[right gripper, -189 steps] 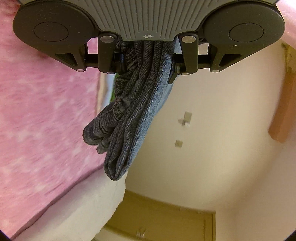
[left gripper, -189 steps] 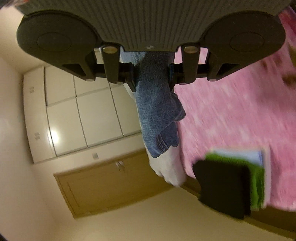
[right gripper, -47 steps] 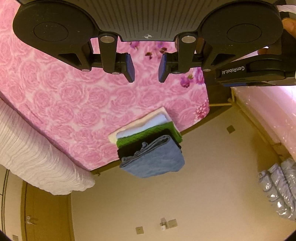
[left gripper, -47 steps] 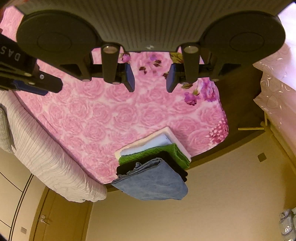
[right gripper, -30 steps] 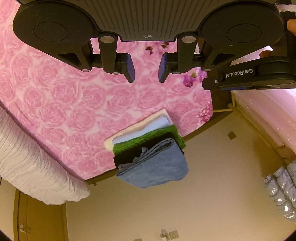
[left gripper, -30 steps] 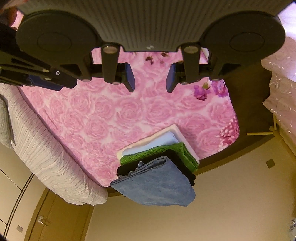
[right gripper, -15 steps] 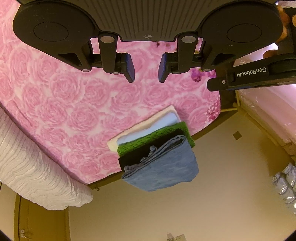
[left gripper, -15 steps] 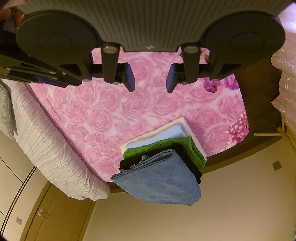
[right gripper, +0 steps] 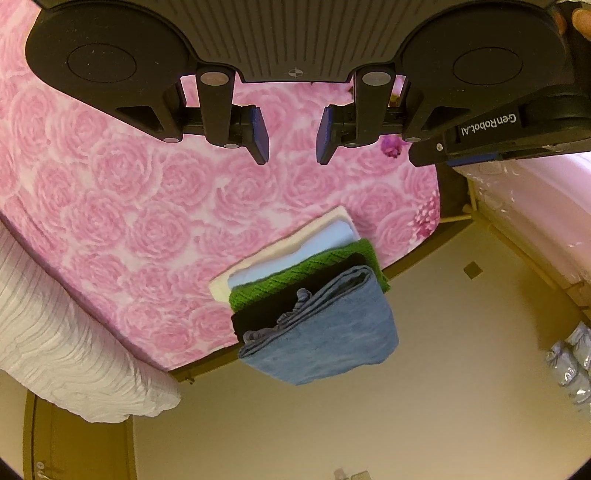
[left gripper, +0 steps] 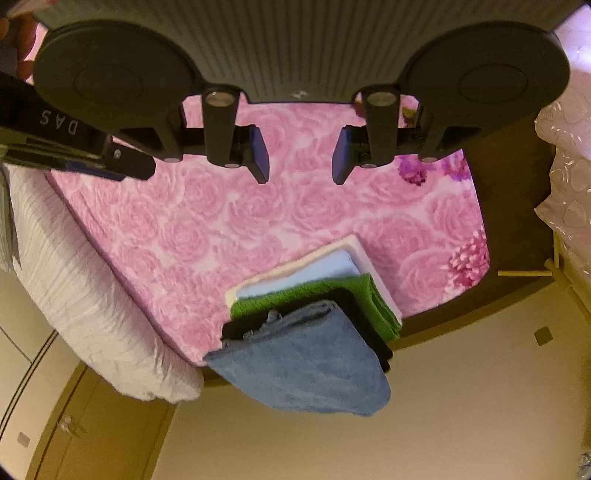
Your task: Fold clothes
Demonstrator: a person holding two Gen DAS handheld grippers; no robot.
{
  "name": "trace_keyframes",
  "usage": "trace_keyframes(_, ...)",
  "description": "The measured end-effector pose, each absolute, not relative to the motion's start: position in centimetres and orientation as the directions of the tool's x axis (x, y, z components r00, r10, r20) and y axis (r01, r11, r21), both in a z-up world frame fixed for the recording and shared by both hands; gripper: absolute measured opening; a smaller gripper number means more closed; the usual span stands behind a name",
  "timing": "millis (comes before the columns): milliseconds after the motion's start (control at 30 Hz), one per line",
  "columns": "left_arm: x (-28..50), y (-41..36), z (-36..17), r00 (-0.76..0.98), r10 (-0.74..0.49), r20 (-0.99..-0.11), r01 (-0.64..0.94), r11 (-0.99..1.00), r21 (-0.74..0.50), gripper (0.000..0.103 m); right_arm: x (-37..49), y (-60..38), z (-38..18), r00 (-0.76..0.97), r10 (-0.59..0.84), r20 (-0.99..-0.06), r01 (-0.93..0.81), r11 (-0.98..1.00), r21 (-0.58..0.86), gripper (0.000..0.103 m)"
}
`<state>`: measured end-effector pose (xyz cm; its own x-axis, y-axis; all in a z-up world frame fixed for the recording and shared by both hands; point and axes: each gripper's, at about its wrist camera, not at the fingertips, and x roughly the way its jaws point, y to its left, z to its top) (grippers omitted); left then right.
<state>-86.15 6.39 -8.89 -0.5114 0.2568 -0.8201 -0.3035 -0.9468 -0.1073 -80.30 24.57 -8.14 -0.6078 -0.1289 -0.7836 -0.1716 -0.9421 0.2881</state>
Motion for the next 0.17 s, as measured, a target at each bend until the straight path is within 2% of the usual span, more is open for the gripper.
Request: trace_keyframes(167, -86.14, 6.69, -7.91, -0.546, 0.253, -0.799, -0.310, -0.947, -0.088, 0.033, -80.31, 24.57, -7.83, -0.617, -0.126, -0.777, -0.170, -0.943, 0.288, 0.032)
